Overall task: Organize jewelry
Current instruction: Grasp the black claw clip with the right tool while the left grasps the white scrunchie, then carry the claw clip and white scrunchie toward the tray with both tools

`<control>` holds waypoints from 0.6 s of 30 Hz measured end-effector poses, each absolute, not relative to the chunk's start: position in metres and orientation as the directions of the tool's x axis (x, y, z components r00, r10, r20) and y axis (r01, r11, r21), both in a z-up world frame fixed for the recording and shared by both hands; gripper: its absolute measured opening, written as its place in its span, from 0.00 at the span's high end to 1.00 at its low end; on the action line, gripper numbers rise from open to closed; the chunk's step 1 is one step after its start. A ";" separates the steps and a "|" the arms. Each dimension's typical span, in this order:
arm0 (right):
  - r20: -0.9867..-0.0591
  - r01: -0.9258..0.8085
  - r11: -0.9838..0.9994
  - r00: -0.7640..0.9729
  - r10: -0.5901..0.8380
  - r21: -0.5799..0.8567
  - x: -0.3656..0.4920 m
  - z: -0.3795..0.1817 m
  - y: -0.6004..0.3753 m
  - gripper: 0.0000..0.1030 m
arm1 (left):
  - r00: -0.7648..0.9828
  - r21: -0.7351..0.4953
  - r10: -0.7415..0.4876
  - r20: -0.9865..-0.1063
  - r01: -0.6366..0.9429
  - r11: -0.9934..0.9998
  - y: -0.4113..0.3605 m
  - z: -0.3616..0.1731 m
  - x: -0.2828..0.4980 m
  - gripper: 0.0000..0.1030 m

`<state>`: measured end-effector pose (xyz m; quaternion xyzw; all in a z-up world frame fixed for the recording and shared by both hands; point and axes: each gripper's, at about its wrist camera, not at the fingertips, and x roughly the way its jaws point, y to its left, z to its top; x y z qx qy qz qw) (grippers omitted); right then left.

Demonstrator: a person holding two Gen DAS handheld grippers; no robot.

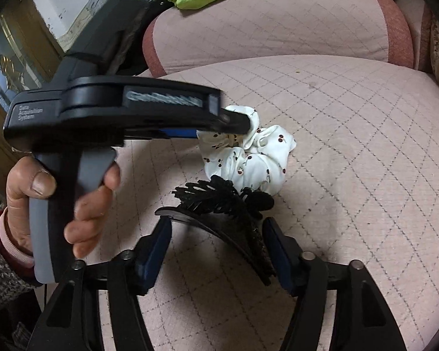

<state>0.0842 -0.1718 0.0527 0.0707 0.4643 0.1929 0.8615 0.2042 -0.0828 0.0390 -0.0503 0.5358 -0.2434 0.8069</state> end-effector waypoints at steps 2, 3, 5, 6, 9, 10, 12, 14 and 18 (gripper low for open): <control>-0.780 -0.277 0.921 0.497 0.381 0.273 0.080 0.051 -0.167 0.46 | 0.296 -0.333 -0.440 -0.848 0.349 0.876 -0.088 0.035 0.203 0.47; -0.782 -0.280 0.923 0.498 0.376 0.265 0.080 0.051 -0.165 0.52 | 0.297 -0.326 -0.435 -0.850 0.352 0.877 -0.089 0.034 0.203 0.48; -0.791 -0.286 0.927 0.495 0.360 0.243 0.077 0.050 -0.160 0.64 | 0.300 -0.305 -0.416 -0.859 0.354 0.884 -0.090 0.034 0.202 0.78; -0.795 -0.286 0.929 0.494 0.353 0.235 0.075 0.049 -0.157 0.72 | 0.285 -0.304 -0.410 -0.866 0.350 0.886 -0.090 0.033 0.202 0.87; -0.795 -0.267 0.935 0.501 0.342 0.234 0.071 0.049 -0.157 0.74 | 0.293 -0.300 -0.395 -0.871 0.321 0.898 -0.083 0.038 0.197 0.91; -0.791 -0.256 0.934 0.503 0.348 0.248 0.069 0.050 -0.159 0.76 | 0.308 -0.291 -0.388 -0.869 0.318 0.902 -0.081 0.043 0.193 0.92; -0.782 -0.235 0.930 0.506 0.365 0.282 0.066 0.052 -0.162 0.77 | 0.321 -0.292 -0.391 -0.863 0.315 0.903 -0.076 0.050 0.187 0.92; -0.774 -0.212 0.928 0.512 0.372 0.305 0.060 0.056 -0.165 0.78 | 0.347 -0.283 -0.389 -0.853 0.317 0.905 -0.070 0.063 0.176 0.92; -0.763 -0.190 0.926 0.525 0.377 0.326 0.047 0.066 -0.168 0.78 | 0.389 -0.278 -0.393 -0.833 0.320 0.906 -0.056 0.086 0.156 0.92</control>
